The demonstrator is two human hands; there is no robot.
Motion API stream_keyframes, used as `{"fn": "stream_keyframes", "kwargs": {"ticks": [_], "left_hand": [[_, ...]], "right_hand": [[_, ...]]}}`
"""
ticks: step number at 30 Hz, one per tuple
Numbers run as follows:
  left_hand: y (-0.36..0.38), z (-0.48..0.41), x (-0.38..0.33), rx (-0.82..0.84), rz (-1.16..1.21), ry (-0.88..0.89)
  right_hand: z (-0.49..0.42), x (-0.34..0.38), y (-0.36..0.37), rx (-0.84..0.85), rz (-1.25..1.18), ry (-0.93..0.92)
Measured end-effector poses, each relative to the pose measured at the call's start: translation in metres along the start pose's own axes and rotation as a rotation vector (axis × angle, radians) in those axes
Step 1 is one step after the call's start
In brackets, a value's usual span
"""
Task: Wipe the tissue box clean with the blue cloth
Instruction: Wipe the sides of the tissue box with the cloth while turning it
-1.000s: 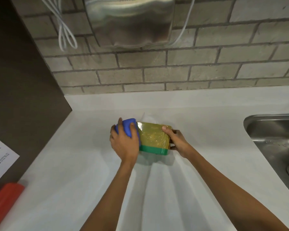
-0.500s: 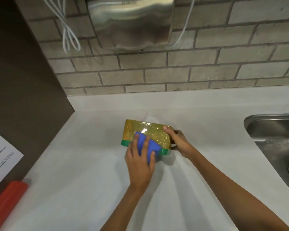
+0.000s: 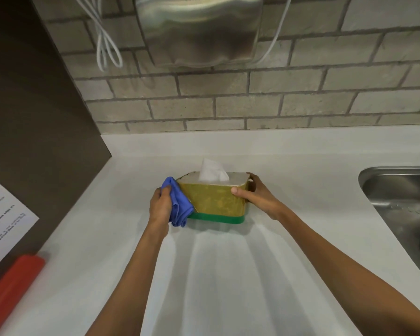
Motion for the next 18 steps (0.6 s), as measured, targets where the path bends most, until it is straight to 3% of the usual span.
{"fn": "stream_keyframes", "kwargs": {"ticks": [4,9,18], "left_hand": [[0.000,-0.007,-0.004,0.005,-0.092,0.045],[0.002,-0.013,-0.003,-0.003,-0.122,0.047],[-0.004,-0.023,0.022,-0.010,-0.063,-0.169]], "right_hand": [[-0.006,0.009,-0.001,0.073,0.194,0.026],[-0.011,0.004,0.005,0.177,0.216,0.130],[-0.021,-0.001,0.011,0.201,0.243,0.108]]}}
Point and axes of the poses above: each hand's wrist, its own z-axis away from the middle knuckle, its own y-axis out of the palm, x = y × z, the point moved 9 cm from there along -z, towards the middle knuckle, and after that the axes turned 3 degrees about -y, right-handed, at the moved point
